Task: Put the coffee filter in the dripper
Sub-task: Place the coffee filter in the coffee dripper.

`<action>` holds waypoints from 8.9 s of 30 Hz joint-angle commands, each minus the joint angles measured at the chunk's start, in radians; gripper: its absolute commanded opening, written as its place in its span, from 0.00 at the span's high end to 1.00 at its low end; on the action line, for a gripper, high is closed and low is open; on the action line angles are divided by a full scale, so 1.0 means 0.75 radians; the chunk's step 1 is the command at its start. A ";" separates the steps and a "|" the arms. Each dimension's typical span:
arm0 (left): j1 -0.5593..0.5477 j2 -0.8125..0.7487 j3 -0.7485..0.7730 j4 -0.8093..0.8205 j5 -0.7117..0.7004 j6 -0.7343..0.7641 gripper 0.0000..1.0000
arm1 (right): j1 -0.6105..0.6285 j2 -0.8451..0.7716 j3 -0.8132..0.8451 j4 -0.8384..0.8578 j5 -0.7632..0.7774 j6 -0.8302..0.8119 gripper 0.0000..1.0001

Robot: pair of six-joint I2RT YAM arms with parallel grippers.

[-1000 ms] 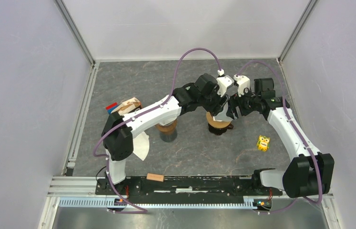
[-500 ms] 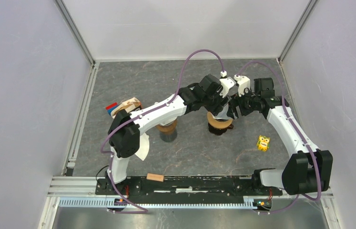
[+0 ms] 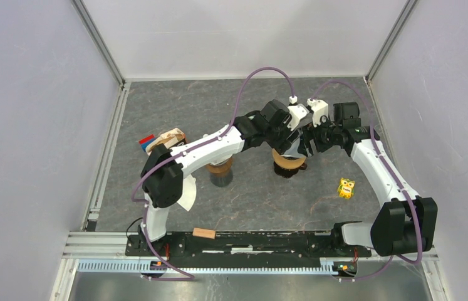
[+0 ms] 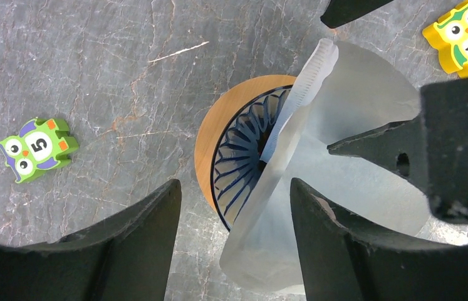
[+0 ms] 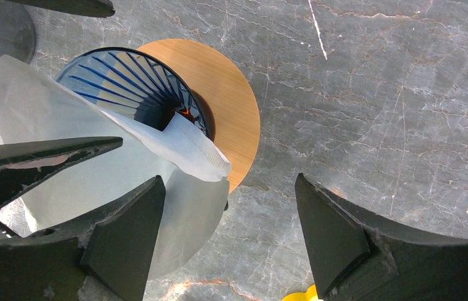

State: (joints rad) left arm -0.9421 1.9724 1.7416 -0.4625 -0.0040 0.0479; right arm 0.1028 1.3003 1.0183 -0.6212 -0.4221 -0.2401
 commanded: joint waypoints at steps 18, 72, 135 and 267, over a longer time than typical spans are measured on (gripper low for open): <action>0.034 -0.012 -0.150 0.238 -0.070 0.008 0.29 | 0.005 0.038 -0.071 0.114 -0.041 0.024 0.18; 0.105 -0.105 -0.126 0.329 0.240 -0.123 0.09 | -0.004 0.109 0.139 -0.053 -0.106 -0.007 0.13; 0.133 -0.039 -0.165 0.374 0.208 -0.066 0.14 | -0.010 0.108 0.208 -0.101 -0.069 -0.042 0.11; 0.205 -0.076 -0.228 0.361 0.454 -0.066 0.00 | -0.178 0.226 0.235 -0.093 -0.530 -0.049 0.08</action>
State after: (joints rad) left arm -0.7887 1.9263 1.5345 -0.1864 0.3233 -0.0399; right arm -0.0238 1.4933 1.1461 -0.6765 -0.7731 -0.2886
